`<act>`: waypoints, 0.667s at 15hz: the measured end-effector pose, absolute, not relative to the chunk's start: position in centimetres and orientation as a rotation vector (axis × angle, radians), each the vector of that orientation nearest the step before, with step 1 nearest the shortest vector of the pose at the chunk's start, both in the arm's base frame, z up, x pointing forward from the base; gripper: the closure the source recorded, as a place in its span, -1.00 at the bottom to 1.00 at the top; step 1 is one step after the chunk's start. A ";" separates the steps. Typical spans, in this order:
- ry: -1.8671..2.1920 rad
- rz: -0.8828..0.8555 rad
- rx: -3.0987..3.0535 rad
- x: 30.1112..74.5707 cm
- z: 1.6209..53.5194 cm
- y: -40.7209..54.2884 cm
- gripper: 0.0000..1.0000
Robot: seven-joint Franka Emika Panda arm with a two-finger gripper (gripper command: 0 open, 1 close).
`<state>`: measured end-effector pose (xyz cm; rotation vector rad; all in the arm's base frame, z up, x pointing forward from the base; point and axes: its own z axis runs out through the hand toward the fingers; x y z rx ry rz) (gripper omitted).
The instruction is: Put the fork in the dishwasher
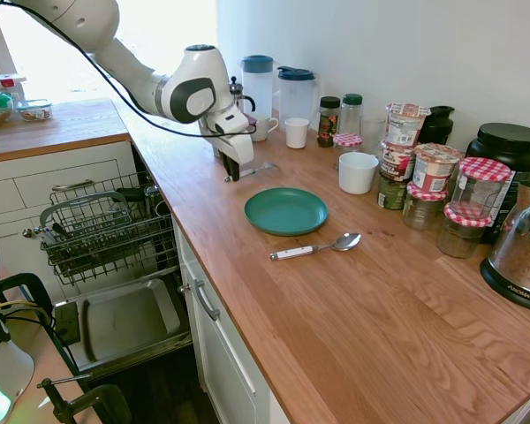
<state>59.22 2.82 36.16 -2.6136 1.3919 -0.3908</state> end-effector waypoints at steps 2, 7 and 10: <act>1.376 -0.410 -2.609 58.5 38.7 2.8 1.00; 1.244 -0.342 -2.727 53.3 44.4 5.3 1.00; 1.091 -0.241 -2.895 47.6 47.6 7.2 1.00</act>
